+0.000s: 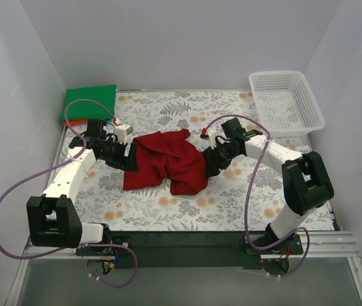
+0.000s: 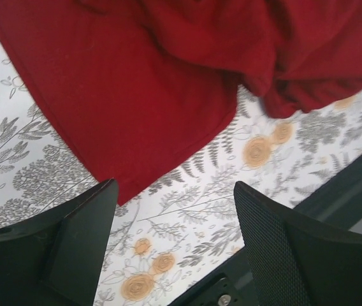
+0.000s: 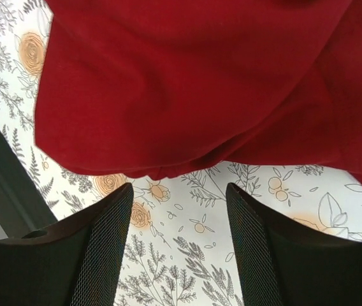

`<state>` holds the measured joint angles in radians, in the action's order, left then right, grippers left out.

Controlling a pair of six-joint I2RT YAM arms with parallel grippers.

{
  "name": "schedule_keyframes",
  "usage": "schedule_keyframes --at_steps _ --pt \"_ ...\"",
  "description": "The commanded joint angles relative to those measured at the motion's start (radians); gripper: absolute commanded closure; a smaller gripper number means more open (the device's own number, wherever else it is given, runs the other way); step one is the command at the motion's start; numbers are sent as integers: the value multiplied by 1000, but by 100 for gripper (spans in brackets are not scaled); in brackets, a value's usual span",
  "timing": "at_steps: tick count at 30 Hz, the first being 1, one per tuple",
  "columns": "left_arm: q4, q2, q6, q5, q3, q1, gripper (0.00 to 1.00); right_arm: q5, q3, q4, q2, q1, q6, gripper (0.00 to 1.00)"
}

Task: Fold and stack the t-shirts
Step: Flatten the tshirt out

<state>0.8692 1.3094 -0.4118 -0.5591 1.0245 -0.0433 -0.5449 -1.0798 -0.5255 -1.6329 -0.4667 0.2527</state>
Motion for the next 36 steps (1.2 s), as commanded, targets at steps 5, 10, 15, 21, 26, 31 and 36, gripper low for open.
schedule_keyframes --at_steps 5,10,15,21,26,31,36 --pt "-179 142 -33 284 -30 -64 38 -23 4 44 -117 -4 -13 32" --pt "-231 250 -54 436 -56 -116 38 14 12 73 -168 -21 -15 32" --pt "-295 300 -102 664 -93 -203 37 88 -11 81 -200 -23 -35 58" --pt "-315 352 -95 792 -119 -225 99 103 -64 3 -124 0 5 99" --pt "-279 235 -3 803 -60 -150 100 85 -101 -102 37 144 94 99" --pt "-156 169 83 737 97 -64 100 92 -224 -180 105 296 171 99" --pt "-188 182 128 748 143 -33 100 100 -307 -182 45 341 178 99"
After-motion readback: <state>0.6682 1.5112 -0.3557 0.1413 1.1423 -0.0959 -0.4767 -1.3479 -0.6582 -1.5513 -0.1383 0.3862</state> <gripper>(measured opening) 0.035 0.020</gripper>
